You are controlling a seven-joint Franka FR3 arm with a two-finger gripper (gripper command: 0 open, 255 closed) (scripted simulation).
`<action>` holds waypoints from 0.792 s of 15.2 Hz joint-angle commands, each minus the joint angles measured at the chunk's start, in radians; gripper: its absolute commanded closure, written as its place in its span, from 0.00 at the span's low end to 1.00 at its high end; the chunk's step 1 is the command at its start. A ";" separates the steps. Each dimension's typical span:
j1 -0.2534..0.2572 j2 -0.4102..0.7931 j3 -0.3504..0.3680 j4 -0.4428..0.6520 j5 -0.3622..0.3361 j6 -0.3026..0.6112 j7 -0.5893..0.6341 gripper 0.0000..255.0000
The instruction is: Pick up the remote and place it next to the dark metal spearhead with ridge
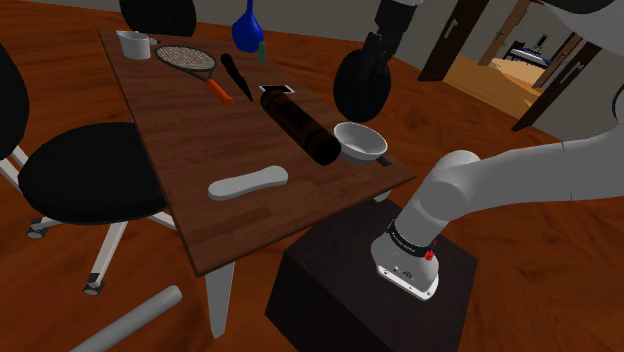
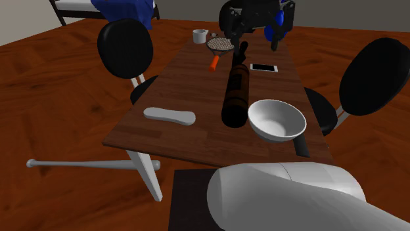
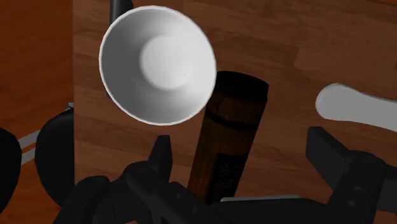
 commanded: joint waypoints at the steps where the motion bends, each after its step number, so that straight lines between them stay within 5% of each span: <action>1: 0.000 0.000 0.000 0.000 0.000 0.000 0.000 0.00; 12: 0.160 0.230 0.026 -0.085 0.029 0.308 -0.254 0.00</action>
